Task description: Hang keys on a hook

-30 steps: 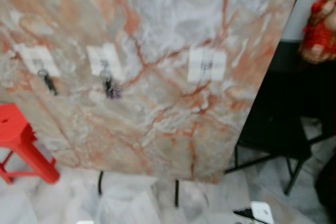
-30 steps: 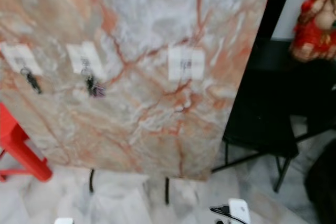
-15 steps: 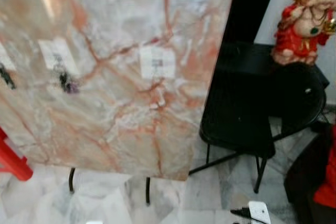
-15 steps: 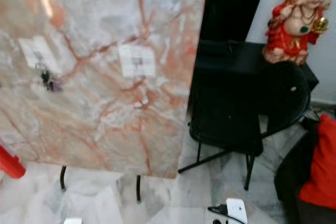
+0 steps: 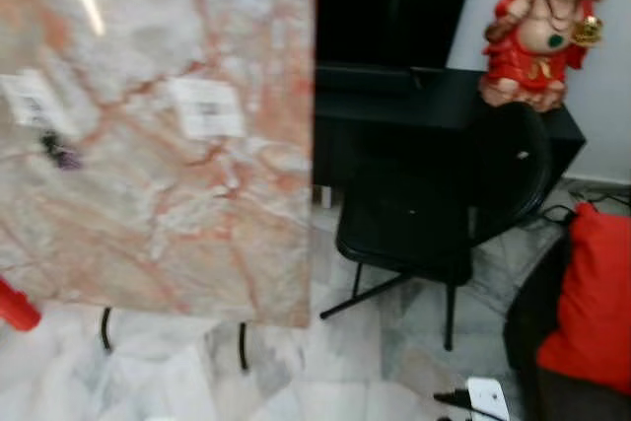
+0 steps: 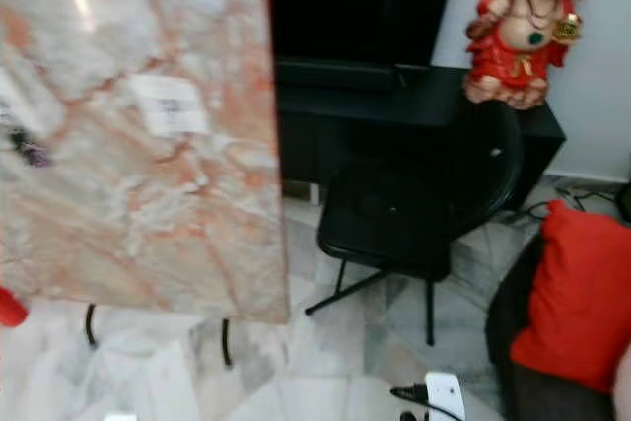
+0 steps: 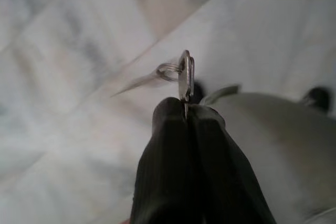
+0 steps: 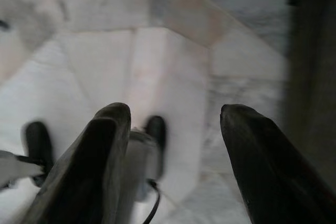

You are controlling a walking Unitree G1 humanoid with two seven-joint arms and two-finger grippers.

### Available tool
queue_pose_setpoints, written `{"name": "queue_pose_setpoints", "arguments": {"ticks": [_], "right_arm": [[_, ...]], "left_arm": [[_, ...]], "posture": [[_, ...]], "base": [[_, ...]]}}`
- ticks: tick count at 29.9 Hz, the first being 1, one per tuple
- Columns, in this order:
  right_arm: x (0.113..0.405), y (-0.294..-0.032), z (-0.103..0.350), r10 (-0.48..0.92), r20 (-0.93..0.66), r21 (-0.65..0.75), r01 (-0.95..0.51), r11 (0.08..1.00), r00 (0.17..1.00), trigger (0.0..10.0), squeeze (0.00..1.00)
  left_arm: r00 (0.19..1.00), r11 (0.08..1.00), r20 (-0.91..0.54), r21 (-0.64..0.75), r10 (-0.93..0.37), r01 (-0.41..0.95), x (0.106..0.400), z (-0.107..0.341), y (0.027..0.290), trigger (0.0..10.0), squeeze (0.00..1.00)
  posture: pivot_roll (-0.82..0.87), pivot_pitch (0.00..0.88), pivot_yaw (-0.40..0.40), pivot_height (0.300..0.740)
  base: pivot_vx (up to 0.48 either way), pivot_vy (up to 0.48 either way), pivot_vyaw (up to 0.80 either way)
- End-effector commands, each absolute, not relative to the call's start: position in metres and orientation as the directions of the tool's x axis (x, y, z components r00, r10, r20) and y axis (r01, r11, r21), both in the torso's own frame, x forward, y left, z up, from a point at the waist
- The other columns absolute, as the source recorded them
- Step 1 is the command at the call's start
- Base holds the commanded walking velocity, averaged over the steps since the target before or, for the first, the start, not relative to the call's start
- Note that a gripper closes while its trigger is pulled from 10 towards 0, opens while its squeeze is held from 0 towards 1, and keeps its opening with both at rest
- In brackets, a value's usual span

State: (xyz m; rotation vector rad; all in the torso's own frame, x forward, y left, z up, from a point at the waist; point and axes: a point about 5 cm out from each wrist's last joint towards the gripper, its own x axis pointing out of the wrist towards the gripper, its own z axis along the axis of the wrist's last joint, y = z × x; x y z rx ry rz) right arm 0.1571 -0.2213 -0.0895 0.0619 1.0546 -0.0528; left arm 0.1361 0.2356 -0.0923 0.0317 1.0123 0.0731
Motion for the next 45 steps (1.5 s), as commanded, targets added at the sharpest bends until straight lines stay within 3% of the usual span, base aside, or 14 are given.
{"name": "queue_pose_setpoints", "arguments": {"ticks": [1,12,15,18,22,29,39,45], "right_arm": [[0.161,-0.22,-0.088,-0.013,-0.866,0.024,0.068,0.997,0.501,10.0,0.0],[0.161,-0.22,-0.088,-0.01,-0.866,0.027,0.067,0.997,0.5,10.0,0.0],[0.161,-0.22,-0.088,-0.009,-0.865,0.027,0.066,0.997,0.501,10.0,0.0],[0.161,-0.22,-0.088,-0.009,-0.865,0.027,0.065,0.998,0.501,10.0,0.0],[0.162,-0.22,-0.088,-0.008,-0.865,0.028,0.065,0.998,0.502,10.0,0.0],[0.164,-0.22,-0.087,-0.012,-0.862,0.028,0.07,0.997,0.507,10.0,0.0],[0.167,-0.225,-0.085,-0.033,-0.856,0.014,0.087,0.996,0.516,10.0,0.0],[0.17,-0.227,-0.083,-0.053,-0.851,0.003,0.106,0.994,0.523,10.0,0.0]], "left_arm": [[0.506,0.997,-0.859,0.059,0.077,-0.051,0.127,-0.095,0.237,10.0,0.0],[0.524,0.997,-0.847,0.069,0.082,-0.045,0.134,-0.097,0.216,10.0,0.0],[0.606,0.995,-0.789,0.083,0.1,-0.055,0.164,-0.086,0.216,10.0,0.0],[0.64,0.994,-0.761,0.094,0.11,-0.06,0.175,-0.08,0.217,10.0,0.0],[0.727,0.988,-0.67,0.121,0.151,-0.094,0.2,-0.063,0.225,10.0,0.0],[0.903,0.98,-0.388,0.139,0.186,-0.142,0.242,-0.019,0.234,10.0,0.0],[0.972,0.969,-0.042,0.093,0.232,-0.228,0.266,0.044,0.215,10.0,0.0],[0.971,0.971,0.08,0.07,0.225,-0.231,0.276,0.075,0.201,10.0,0.0]], "posture": [[-0.03,0.0,0.006,0.74],[-0.03,0.0,0.006,0.74],[-0.03,0.0,0.006,0.74],[-0.03,0.0,0.006,0.74],[-0.03,0.0,0.008,0.74],[-0.04,0.0,0.019,0.74],[-0.02,0.0,-0.011,0.74],[-0.01,0.0,-0.027,0.74]], "base": [[0.0,-0.379,0.0],[0.0,-0.134,0.0],[0.0,0.0,0.0],[0.0,0.0,0.0],[0.0,0.0,0.0],[0.0,0.0,0.0],[0.0,0.0,0.0],[0.0,0.0,0.0]]}}
